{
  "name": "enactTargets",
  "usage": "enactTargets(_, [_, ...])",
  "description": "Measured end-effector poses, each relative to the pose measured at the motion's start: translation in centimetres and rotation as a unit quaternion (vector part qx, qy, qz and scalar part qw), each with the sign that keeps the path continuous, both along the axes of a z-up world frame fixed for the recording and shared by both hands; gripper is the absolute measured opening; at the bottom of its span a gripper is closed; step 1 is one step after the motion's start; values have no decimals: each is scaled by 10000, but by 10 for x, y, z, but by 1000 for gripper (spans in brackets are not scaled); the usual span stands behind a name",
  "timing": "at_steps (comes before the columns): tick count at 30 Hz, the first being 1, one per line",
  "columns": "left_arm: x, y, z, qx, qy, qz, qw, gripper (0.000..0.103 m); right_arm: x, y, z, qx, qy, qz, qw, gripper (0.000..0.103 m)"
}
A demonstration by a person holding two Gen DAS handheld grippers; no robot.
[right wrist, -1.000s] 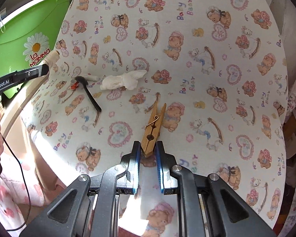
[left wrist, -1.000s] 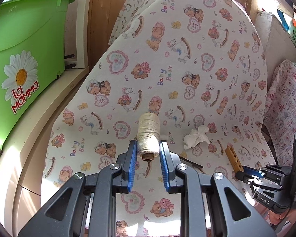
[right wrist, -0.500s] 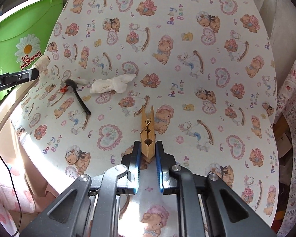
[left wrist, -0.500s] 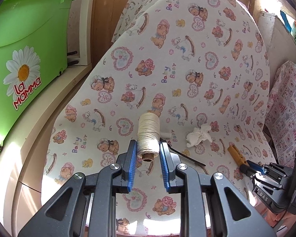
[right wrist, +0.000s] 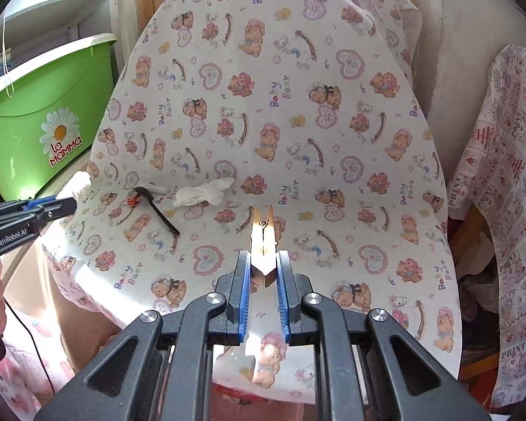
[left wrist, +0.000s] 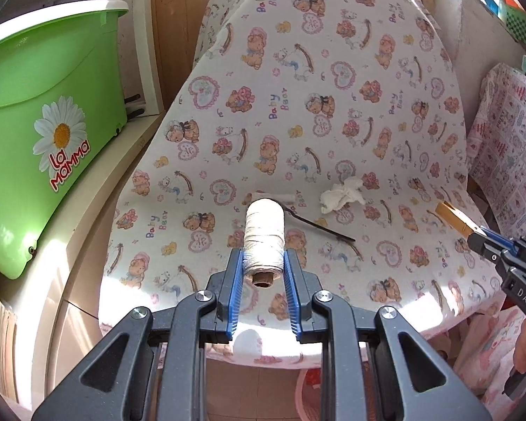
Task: Collect trash
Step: 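Carry spool and clothespin over the pink basket and open both tools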
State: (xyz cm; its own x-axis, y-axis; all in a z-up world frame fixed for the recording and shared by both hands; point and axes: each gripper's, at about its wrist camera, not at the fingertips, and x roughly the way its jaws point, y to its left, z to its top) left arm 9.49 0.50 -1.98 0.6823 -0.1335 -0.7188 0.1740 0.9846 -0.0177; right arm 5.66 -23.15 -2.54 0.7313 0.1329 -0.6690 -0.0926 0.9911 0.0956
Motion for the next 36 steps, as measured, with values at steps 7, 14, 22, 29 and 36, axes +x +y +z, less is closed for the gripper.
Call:
enactTargets(7, [-38, -10, -3, -532, 342, -121, 9979, 22, -44, 6, 13, 292, -92, 234, 9993, 15])
enactTargets(14, [-60, -13, -27, -863, 1114, -199, 9898, 22, -78, 16, 1, 426, 327, 482, 9974, 15])
enactTargets(22, [-73, -35, -40, -901, 1433, -570, 9839, 21, -88, 37, -26, 27, 777, 835, 9935, 15])
enactTargets(29, [-74, -52, -66, -669, 2010, -771, 9743, 22, -69, 31, -70, 235, 1742, 742, 9816, 15])
enactTargets(36, [-71, -59, -104, -559, 2612, -639, 9615, 22, -61, 36, -129, 174, 2885, 774, 9542, 15])
